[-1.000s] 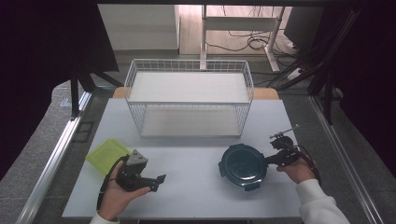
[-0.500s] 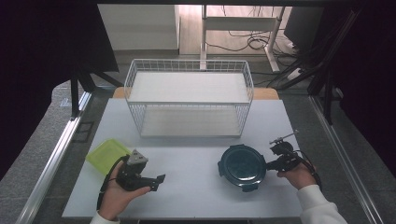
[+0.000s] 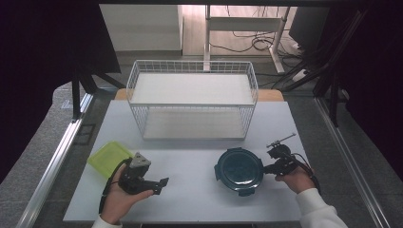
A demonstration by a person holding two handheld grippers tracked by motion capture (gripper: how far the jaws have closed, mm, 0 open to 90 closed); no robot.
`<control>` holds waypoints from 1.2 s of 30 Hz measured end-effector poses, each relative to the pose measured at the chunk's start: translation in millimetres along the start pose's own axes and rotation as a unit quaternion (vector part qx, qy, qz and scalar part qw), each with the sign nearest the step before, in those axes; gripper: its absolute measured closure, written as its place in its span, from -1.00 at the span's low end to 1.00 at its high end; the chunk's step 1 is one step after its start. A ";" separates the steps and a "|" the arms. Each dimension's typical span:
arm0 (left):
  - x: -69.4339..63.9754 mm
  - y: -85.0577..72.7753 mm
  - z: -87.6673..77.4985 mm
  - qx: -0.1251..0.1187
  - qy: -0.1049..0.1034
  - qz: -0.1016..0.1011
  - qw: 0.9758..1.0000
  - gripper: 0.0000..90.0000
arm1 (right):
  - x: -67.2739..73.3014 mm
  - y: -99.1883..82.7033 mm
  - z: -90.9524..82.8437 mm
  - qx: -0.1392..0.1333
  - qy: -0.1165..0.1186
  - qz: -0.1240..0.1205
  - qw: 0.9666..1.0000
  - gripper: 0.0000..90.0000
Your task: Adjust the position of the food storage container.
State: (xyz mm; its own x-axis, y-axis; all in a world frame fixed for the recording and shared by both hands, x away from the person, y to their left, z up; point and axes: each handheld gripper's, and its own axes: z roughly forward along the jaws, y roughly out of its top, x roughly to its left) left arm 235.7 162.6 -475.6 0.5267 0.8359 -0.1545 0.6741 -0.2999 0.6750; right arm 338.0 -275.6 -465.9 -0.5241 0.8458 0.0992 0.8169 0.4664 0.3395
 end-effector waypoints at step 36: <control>12.6 0.7 -10.9 -0.015 0.007 -0.016 1.000 -0.69 | 83.9 22.9 20.1 0.001 0.047 -0.087 0.995 0.98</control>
State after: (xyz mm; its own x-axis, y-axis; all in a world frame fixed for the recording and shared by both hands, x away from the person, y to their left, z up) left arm 237.2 177.9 -469.3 0.4972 0.8516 -0.1662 0.6749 -0.2592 0.6909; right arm 317.6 -188.8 -468.6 -0.6775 0.7245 0.1272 0.7125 0.6034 0.3582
